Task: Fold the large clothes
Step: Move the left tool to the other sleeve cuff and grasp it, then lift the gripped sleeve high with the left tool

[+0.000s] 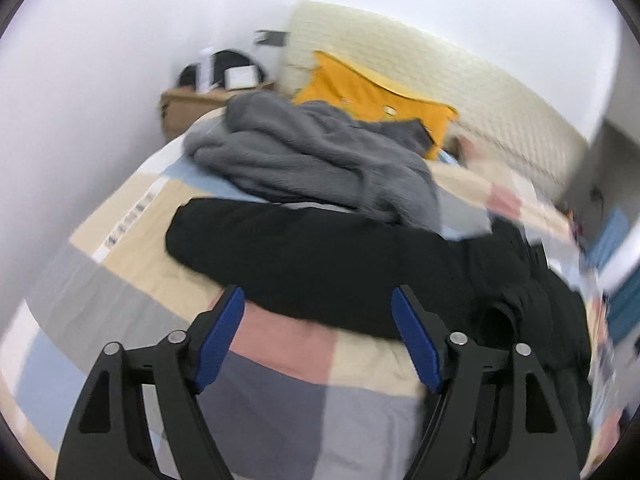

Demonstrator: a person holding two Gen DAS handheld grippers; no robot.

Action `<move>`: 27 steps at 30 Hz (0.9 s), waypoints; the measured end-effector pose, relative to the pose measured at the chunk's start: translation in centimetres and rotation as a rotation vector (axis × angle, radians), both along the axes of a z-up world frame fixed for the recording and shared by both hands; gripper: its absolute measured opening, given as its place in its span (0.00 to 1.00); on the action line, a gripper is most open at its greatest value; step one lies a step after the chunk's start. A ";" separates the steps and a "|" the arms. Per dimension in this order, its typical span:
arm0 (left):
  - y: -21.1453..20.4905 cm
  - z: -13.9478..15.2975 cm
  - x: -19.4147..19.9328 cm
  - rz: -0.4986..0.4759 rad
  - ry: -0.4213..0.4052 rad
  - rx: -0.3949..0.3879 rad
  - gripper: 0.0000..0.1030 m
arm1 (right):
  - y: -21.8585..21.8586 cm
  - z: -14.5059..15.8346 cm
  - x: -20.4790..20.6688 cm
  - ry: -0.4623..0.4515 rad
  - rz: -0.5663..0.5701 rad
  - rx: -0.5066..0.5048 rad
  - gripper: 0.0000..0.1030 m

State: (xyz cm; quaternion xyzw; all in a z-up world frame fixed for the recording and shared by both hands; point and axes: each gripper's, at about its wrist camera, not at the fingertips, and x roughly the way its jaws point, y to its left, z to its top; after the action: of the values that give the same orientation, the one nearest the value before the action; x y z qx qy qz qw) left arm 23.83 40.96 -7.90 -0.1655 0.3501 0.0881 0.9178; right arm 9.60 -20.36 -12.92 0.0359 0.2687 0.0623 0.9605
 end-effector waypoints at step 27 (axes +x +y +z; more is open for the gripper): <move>17.4 -20.5 9.6 0.305 -0.104 -0.587 0.77 | 4.6 -2.1 6.3 0.119 -0.108 -0.069 0.82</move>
State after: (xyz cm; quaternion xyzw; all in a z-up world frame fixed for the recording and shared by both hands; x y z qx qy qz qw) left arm 33.46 58.35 -28.39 -0.4775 0.2844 0.1112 0.8239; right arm 15.88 -15.77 -15.03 0.0207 0.3250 -0.0012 0.9455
